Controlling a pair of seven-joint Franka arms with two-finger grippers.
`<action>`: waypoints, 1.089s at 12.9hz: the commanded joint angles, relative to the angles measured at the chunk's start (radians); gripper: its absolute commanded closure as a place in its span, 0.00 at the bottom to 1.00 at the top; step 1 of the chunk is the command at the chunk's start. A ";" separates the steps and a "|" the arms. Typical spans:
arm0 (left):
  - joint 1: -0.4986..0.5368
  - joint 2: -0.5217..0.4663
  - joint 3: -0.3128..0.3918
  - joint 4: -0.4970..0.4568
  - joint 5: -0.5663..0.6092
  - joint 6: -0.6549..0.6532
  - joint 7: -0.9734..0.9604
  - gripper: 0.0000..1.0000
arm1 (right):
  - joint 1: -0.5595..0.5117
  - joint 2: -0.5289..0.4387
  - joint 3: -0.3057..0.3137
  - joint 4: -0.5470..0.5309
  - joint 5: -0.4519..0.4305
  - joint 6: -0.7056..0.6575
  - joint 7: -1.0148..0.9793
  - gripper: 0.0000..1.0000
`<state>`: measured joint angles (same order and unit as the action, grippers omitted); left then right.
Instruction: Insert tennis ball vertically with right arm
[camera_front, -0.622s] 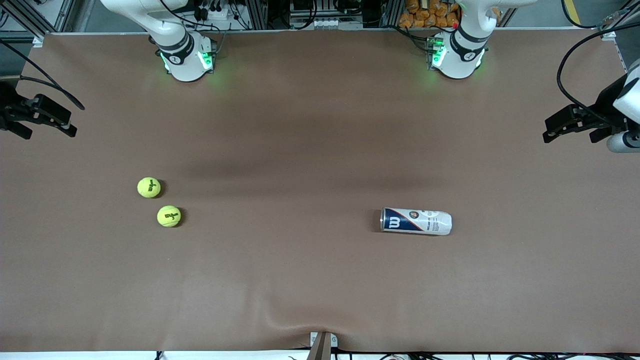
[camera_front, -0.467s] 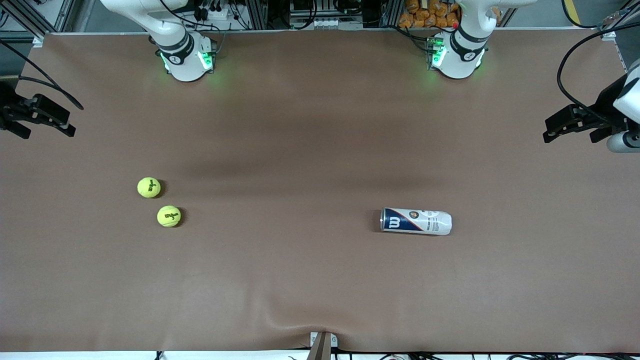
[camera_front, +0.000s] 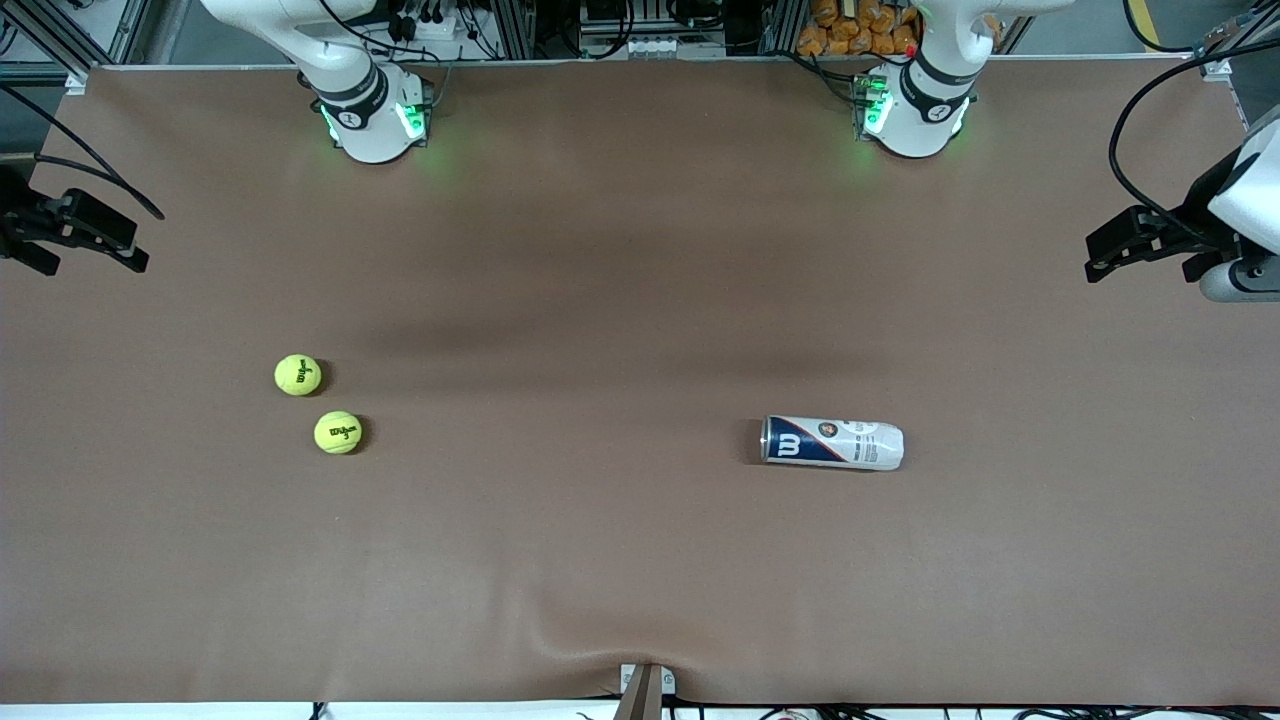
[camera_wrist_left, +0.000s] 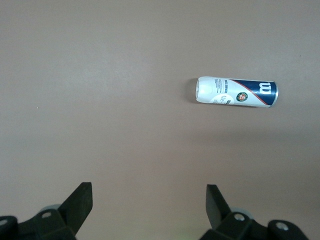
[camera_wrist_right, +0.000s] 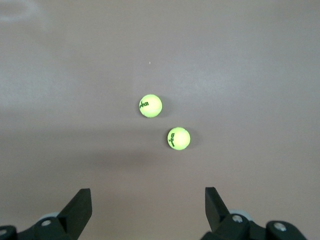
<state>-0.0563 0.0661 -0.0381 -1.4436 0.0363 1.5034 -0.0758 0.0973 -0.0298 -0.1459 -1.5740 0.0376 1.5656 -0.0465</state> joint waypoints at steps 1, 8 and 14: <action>0.003 -0.014 -0.003 0.003 0.013 -0.018 0.002 0.00 | -0.013 0.018 0.000 0.011 -0.012 -0.013 0.010 0.00; -0.025 0.043 -0.006 0.000 0.013 -0.015 -0.006 0.00 | -0.001 0.036 0.000 0.009 -0.010 -0.010 0.010 0.00; -0.057 0.129 -0.017 0.002 0.017 -0.005 -0.007 0.00 | -0.001 0.036 0.002 0.008 -0.008 -0.010 0.011 0.00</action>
<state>-0.1072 0.1874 -0.0515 -1.4544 0.0363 1.5011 -0.0778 0.0969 0.0057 -0.1481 -1.5740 0.0376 1.5635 -0.0465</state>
